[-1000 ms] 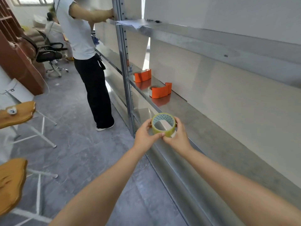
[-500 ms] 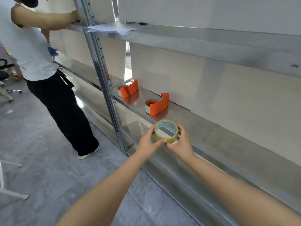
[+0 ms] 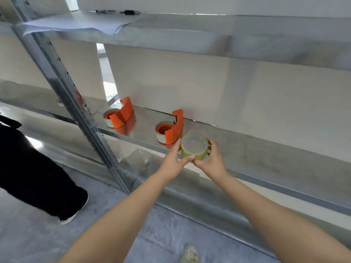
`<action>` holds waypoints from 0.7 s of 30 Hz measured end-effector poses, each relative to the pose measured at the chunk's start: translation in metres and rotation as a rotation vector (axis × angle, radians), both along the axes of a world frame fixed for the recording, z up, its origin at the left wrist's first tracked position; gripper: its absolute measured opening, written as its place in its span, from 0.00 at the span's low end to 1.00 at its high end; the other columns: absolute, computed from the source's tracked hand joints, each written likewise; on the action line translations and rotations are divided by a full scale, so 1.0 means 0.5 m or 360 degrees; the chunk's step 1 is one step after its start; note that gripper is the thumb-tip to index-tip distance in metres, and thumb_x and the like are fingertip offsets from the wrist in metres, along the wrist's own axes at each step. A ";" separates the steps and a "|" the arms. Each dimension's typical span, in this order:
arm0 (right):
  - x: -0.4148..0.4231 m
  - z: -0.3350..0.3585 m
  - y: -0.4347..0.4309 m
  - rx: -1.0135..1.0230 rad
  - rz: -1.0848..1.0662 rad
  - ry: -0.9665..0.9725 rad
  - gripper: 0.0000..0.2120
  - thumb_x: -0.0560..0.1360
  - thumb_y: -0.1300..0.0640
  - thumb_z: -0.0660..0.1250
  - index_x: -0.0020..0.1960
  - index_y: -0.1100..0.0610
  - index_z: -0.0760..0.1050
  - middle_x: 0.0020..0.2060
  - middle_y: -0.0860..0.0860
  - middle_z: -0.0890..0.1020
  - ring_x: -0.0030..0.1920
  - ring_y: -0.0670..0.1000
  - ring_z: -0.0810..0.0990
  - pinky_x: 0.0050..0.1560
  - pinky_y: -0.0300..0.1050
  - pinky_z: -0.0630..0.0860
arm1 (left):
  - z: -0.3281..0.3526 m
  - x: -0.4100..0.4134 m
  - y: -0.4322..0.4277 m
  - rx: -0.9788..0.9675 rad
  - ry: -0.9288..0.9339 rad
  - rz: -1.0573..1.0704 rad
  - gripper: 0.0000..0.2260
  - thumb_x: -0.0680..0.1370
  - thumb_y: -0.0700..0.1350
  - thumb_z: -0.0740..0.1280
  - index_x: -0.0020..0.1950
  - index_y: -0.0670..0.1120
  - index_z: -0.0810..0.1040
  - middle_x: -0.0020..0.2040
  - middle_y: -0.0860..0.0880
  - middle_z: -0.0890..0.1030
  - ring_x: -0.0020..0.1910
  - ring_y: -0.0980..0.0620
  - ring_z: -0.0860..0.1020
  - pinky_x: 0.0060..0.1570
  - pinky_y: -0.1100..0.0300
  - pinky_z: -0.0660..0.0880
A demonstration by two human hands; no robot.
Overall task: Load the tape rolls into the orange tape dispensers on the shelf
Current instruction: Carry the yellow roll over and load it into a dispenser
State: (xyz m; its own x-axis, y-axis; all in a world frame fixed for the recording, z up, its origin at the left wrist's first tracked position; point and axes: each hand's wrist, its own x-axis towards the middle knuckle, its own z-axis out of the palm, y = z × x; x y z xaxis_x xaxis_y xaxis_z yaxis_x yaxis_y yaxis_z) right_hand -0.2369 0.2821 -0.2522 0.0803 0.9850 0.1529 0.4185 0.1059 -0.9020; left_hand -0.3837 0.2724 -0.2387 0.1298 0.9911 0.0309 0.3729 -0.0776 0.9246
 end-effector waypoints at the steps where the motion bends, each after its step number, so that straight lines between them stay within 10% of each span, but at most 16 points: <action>1: -0.005 -0.009 0.011 0.0000 -0.0015 -0.0001 0.43 0.58 0.59 0.79 0.68 0.61 0.62 0.64 0.58 0.71 0.64 0.55 0.71 0.67 0.53 0.69 | -0.008 -0.006 0.017 -0.0012 0.0018 -0.0004 0.32 0.72 0.48 0.72 0.73 0.48 0.62 0.70 0.50 0.71 0.69 0.52 0.69 0.69 0.55 0.65; 10: -0.033 -0.043 0.081 0.0086 -0.0103 0.0042 0.31 0.57 0.60 0.79 0.56 0.54 0.69 0.49 0.49 0.76 0.53 0.52 0.78 0.52 0.32 0.72 | -0.055 -0.035 0.113 -0.0067 -0.0046 0.0011 0.27 0.68 0.43 0.76 0.64 0.50 0.70 0.53 0.58 0.76 0.49 0.63 0.76 0.44 0.81 0.69; 16: -0.039 -0.085 0.076 -0.0193 -0.0245 -0.0117 0.50 0.58 0.48 0.79 0.71 0.62 0.58 0.64 0.60 0.72 0.64 0.57 0.73 0.64 0.52 0.71 | -0.080 -0.047 0.138 -0.0089 -0.0031 -0.0214 0.30 0.69 0.44 0.75 0.64 0.60 0.64 0.61 0.56 0.75 0.60 0.58 0.75 0.59 0.69 0.71; 21: -0.055 -0.088 0.074 -0.0307 -0.0312 -0.0314 0.53 0.60 0.44 0.77 0.74 0.58 0.51 0.71 0.57 0.66 0.69 0.54 0.68 0.64 0.39 0.63 | -0.092 -0.075 0.164 0.0054 0.0382 -0.0465 0.34 0.73 0.52 0.70 0.75 0.46 0.59 0.74 0.48 0.66 0.73 0.51 0.64 0.71 0.54 0.63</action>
